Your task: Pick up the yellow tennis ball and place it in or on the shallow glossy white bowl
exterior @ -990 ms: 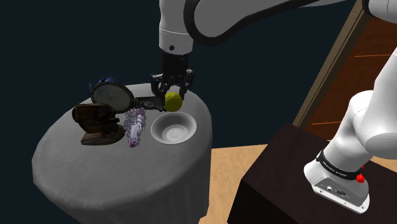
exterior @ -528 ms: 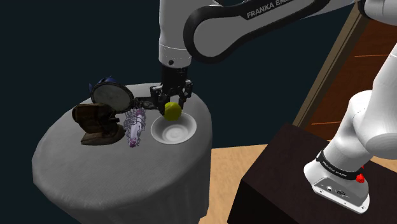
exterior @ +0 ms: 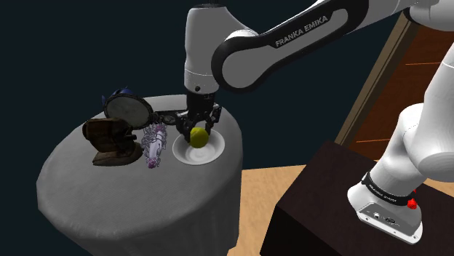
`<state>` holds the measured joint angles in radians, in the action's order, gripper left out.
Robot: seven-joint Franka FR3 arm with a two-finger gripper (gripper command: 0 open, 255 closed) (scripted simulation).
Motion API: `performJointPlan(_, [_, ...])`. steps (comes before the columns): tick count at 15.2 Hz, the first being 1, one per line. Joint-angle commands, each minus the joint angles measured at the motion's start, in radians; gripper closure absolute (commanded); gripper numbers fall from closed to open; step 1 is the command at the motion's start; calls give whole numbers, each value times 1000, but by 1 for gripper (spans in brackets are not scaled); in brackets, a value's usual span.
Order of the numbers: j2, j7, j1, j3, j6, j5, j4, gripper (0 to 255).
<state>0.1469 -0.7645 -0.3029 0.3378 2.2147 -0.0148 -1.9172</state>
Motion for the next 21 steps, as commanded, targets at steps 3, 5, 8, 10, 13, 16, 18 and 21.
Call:
performJointPlan(3, [1, 0, 0, 0, 8, 0, -6, 255])
performJointPlan(5, [1, 0, 0, 0, 8, 0, -6, 255])
performJointPlan(8, [1, 0, 0, 0, 8, 0, -6, 0])
performJointPlan(10, [2, 0, 0, 0, 8, 1, -6, 0])
performJointPlan(13, [2, 0, 0, 0, 8, 1, -6, 0])
performJointPlan(16, [-48, 13, 8, 0, -80, -19, 34, 0])
performJointPlan(18, [-60, 16, 10, -1, -103, -23, 47, 0])
performJointPlan(21, [-60, 16, 10, -1, -103, -23, 47, 0])
